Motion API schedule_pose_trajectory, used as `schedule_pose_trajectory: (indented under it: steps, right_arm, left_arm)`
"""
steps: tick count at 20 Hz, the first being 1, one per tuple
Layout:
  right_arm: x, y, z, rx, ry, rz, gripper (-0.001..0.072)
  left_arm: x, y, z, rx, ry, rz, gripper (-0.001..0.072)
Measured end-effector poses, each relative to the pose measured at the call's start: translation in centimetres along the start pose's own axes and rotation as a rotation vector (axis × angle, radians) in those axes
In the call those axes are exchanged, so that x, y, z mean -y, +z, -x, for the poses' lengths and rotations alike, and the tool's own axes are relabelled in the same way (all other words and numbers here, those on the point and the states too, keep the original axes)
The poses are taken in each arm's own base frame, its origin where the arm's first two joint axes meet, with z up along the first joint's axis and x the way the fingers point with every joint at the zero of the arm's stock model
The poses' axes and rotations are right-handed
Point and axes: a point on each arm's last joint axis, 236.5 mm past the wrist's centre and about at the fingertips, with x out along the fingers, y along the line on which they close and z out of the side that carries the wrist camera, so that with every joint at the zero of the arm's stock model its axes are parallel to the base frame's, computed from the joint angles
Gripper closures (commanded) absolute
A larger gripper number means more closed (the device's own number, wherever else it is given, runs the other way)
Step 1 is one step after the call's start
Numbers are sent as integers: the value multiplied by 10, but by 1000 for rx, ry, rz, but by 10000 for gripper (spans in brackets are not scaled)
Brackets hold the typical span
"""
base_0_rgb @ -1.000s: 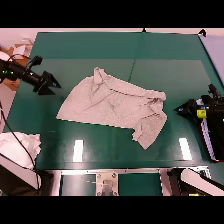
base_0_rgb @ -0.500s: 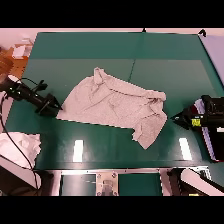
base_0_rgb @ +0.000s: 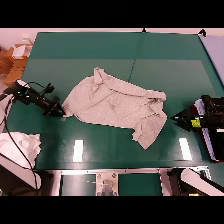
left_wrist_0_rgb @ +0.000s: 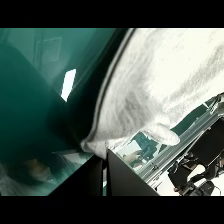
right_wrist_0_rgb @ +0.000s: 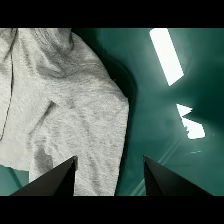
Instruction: Fold the shirts.
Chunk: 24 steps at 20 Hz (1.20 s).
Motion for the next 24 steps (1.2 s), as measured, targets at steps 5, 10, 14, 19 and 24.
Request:
schedule_pose_trajectory:
  steps: [5,10,14,19,24]
  right_arm:
    - [11,1,-11,-27,-11,-32,251]
    - [11,7,-36,-57,69,-49,356]
    - [6,10,-52,-75,149,-73,357]
    - [8,12,-59,-83,163,-82,358]
    - [10,18,-60,-68,157,-73,367]
  left_arm:
    - [8,2,17,60,44,-46,684]
    - [12,-2,45,135,153,-102,683]
    - [10,1,50,173,183,-92,681]
    - [5,12,54,232,208,-88,159]
    - [4,18,57,256,220,-110,160]
